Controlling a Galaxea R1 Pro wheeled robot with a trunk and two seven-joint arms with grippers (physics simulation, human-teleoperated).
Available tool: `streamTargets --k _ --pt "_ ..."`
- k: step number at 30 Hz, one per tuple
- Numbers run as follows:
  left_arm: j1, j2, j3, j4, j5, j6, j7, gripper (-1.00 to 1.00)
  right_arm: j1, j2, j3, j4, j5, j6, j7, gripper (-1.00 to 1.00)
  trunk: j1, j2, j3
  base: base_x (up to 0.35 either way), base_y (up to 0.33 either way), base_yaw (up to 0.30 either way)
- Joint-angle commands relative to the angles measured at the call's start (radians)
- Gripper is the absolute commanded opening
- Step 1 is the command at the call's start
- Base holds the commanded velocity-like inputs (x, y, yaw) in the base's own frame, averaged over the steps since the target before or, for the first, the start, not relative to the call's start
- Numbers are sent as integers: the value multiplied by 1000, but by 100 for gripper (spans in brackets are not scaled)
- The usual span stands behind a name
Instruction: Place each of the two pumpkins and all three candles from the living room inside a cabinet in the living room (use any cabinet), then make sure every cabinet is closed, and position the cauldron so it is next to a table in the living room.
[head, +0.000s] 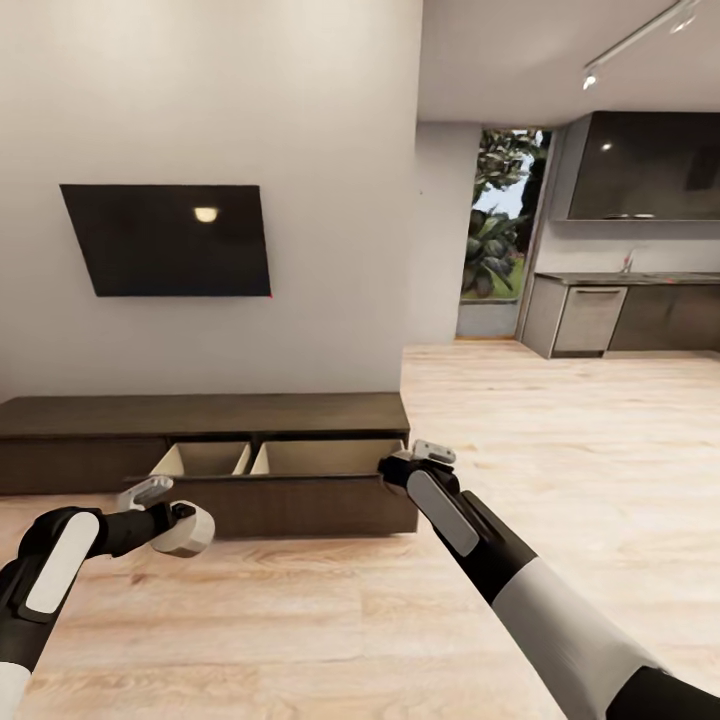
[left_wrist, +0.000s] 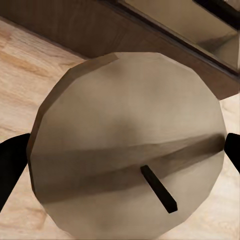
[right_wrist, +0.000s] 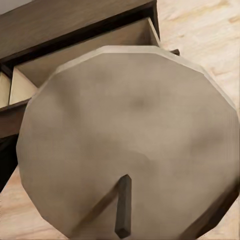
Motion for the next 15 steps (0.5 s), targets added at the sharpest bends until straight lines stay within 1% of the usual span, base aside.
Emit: streamTargets --k 1,4,5,6,8,11,15 --pt "-1 0 0 -1 14 4 10 -100 -2 4 1 2 -5 6 -7 -100 0 -1 -1 320 -96 0" --pt "-1 1 1 -1 14 4 10 -100 -5 13 1 64 -44 38 -4 -100 0 -1 -1 320 -96 0" --pt "-1 1 1 -1 14 4 10 -100 -8 14 1 99 -75 48 1 -100 0 -1 -1 321 -95 0" --pt "-1 1 1 -1 14 4 10 -100 -10 14 1 113 -93 51 4 -100 0 -1 -1 322 -86 0" --pt "-1 1 2 -1 14 4 10 -100 -11 15 1 130 -116 55 8 -100 0 -1 -1 328 -19 0" --pt "-1 6 3 -1 15 4 10 -100 -12 15 1 138 -125 56 10 -100 0 -1 -1 313 117 0" --pt "-1 13 2 0 17 5 10 -100 -12 15 1 143 -128 50 10 -100 0 -1 -1 287 198 0"
